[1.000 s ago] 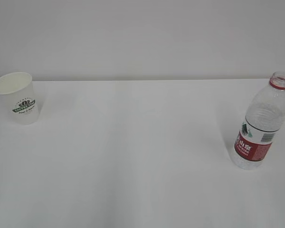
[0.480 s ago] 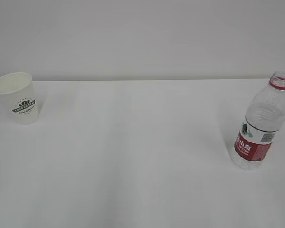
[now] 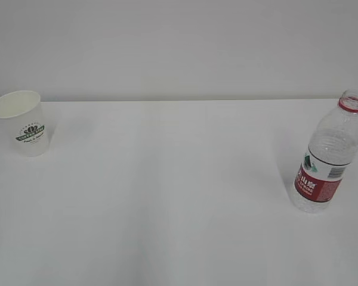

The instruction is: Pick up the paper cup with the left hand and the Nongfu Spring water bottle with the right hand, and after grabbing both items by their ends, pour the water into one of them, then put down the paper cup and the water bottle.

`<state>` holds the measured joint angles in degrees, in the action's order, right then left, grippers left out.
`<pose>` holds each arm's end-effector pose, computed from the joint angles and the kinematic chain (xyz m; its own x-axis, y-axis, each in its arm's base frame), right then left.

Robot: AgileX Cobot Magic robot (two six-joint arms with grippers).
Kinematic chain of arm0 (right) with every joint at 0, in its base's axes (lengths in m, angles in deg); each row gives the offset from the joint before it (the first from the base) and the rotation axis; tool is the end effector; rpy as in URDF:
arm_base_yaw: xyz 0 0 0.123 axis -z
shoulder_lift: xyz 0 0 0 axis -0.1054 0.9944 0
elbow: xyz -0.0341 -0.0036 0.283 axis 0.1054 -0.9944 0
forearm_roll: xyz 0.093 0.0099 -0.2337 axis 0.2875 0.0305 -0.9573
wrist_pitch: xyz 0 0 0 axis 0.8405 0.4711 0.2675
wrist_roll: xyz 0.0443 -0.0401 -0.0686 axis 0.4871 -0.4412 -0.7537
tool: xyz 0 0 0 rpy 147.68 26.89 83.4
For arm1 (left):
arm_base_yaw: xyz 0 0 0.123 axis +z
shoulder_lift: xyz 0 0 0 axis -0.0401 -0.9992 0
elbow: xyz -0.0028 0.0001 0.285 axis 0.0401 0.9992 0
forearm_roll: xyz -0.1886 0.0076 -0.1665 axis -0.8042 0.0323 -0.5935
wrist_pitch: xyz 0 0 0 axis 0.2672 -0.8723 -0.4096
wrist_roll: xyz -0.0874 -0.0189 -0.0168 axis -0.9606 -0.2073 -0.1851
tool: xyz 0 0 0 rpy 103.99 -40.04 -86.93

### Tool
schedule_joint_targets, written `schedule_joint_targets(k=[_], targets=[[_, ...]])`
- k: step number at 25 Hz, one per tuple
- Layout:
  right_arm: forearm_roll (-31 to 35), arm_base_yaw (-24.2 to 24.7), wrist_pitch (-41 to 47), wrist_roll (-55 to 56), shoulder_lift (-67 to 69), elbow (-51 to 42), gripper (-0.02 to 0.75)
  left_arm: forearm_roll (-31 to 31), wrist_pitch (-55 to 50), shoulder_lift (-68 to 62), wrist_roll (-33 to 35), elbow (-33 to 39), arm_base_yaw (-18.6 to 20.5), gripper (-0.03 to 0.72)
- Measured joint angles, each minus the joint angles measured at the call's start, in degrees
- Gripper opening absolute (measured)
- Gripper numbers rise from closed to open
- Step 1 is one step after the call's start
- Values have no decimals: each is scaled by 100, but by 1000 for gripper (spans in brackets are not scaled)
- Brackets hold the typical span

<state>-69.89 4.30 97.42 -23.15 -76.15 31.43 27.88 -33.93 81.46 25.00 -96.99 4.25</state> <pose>-0.0105 -0.0035 0.2703 -0.5150 -0.0434 -0.8561 -0.0147 0.9990 -0.0418 -0.0086 -0.0041 0.2813 -0.4680 -0.0285 -0.8833 -0.0029 0.9995 -0.0307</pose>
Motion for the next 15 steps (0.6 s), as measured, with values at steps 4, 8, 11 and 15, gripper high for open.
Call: schedule_joint_targets(k=[4, 8, 11, 15], targets=[[0, 0, 0, 0, 0, 0, 537, 0, 0, 0, 0, 0, 0, 580], [0, 0, 0, 0, 0, 0, 537, 0, 0, 0, 0, 0, 0, 579], [0, 0, 0, 0, 0, 0, 536, 0, 0, 0, 0, 0, 0, 579], [15, 0, 0, 0, 0, 0, 536, 12, 0, 0, 9, 0, 0, 579]])
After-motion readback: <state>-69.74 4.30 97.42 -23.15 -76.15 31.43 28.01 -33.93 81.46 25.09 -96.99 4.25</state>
